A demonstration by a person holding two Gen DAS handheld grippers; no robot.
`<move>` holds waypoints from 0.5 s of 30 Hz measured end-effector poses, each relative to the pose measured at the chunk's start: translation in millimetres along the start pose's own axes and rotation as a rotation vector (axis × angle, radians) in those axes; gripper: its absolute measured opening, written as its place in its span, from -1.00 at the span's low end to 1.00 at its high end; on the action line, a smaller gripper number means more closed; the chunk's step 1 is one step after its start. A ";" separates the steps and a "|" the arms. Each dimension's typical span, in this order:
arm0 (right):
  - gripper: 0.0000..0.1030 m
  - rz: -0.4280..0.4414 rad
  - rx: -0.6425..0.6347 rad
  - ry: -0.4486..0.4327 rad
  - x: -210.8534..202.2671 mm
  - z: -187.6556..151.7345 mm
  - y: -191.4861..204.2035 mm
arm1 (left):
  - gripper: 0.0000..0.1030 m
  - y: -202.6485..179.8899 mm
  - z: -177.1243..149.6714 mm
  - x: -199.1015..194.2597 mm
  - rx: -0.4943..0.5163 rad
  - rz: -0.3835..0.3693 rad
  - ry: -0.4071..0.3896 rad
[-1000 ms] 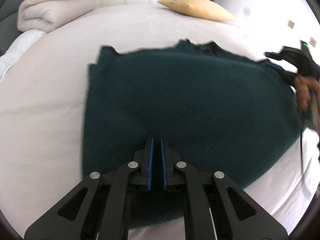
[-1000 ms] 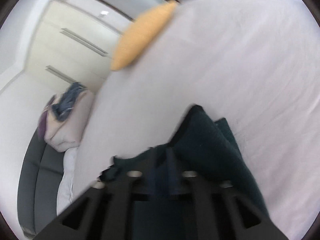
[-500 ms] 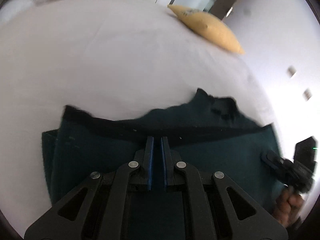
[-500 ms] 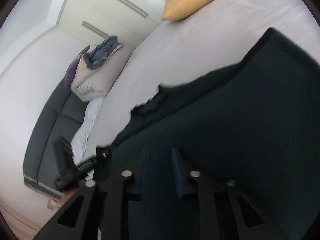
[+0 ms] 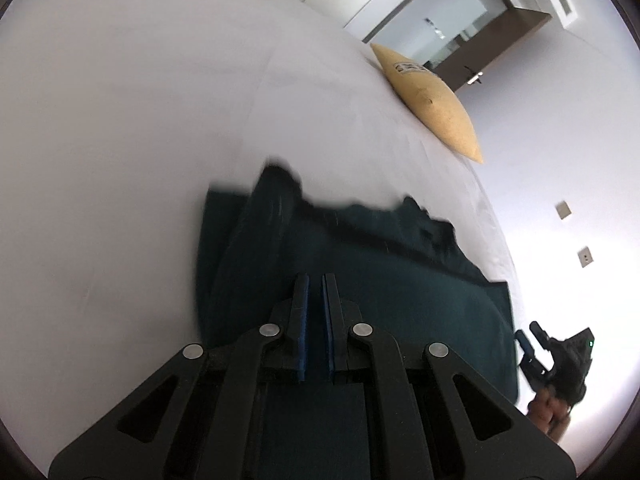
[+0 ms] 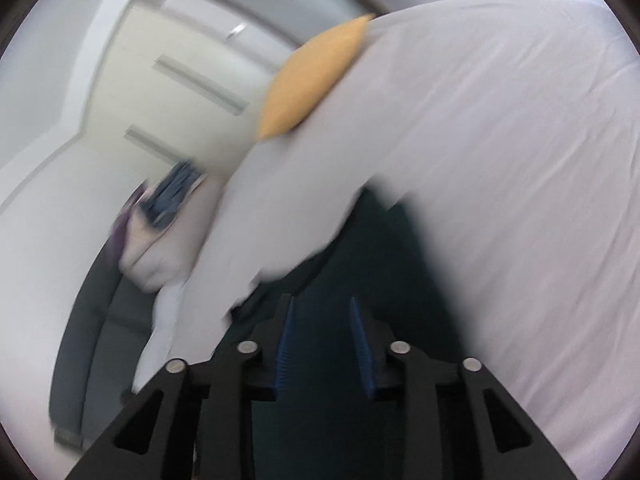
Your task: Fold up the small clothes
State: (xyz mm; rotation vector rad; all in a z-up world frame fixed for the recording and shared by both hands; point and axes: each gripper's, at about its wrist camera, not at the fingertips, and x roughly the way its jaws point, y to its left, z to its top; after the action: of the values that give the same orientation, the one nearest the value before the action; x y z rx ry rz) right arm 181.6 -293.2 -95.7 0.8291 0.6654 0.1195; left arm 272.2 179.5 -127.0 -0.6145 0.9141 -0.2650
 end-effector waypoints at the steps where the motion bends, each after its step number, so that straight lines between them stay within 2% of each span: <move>1: -0.23 0.051 -0.024 0.036 0.0 -17.9 13.1 | -0.86 -7.3 -10.7 -10.3 0.012 -0.021 -0.003; 3: -0.11 0.122 -0.078 0.138 6.4 -54.7 34.2 | -0.86 -24.4 -41.1 -30.1 0.070 -0.054 0.001; 5: -0.07 0.156 -0.096 0.241 20.8 -87.4 46.7 | -0.86 -26.9 -65.0 -37.0 0.086 -0.058 0.035; 7: -0.06 0.147 -0.103 0.328 36.9 -117.1 47.9 | -0.86 -19.3 -84.1 -30.8 0.084 -0.041 0.087; 8: -0.12 0.125 -0.104 0.332 37.7 -124.1 41.8 | -0.87 -10.7 -91.3 -27.5 0.065 -0.045 0.102; 9: -0.33 0.124 -0.105 0.314 35.3 -125.6 36.1 | -0.87 -0.3 -95.0 -30.0 0.037 -0.085 0.100; 10: -0.46 0.124 -0.076 0.309 31.4 -121.6 27.9 | -0.87 7.7 -95.8 -36.4 0.009 -0.112 0.099; 12: -0.47 0.100 0.005 0.274 18.1 -109.6 12.1 | -0.86 16.0 -95.7 -47.8 -0.006 -0.119 0.099; 15: -0.39 -0.017 0.037 0.133 -22.1 -88.8 -13.2 | -0.86 33.2 -97.1 -70.4 -0.028 -0.096 0.079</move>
State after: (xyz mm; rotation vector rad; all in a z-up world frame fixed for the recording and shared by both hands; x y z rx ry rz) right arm 109.6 -252.7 -137.4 0.8557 0.8016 0.1485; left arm 151.0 201.5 -144.9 -0.6792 0.9671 -0.3655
